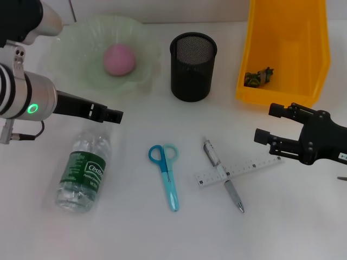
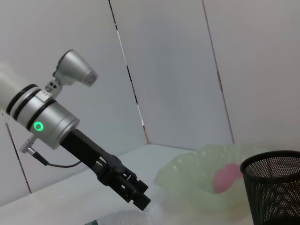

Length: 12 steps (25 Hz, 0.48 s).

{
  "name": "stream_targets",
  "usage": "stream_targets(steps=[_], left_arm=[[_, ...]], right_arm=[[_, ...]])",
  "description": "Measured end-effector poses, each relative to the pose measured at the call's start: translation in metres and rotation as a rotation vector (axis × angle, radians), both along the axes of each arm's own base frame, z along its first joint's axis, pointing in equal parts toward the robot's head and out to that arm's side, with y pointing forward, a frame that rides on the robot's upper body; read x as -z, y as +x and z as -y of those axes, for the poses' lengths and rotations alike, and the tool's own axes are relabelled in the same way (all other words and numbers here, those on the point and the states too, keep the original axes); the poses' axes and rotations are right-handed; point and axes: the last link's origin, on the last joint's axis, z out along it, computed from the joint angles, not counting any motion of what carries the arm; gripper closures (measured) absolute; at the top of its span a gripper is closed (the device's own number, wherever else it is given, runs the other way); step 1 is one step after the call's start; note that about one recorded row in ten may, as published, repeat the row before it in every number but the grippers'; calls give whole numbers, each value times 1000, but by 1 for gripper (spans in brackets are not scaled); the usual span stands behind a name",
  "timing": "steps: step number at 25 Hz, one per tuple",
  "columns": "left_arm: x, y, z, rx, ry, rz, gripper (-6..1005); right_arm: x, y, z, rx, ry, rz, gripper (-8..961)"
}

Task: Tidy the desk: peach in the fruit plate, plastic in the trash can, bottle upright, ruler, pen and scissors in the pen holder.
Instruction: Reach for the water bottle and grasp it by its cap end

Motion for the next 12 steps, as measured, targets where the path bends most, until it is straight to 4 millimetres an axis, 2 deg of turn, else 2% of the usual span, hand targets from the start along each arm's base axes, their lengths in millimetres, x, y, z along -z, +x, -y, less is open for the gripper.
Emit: stream_targets(steps=[12], left_arm=[[15,-25,-16,-78,-2,-10,154]], right_arm=[[3,-1,-2,1,-8,-4,152]])
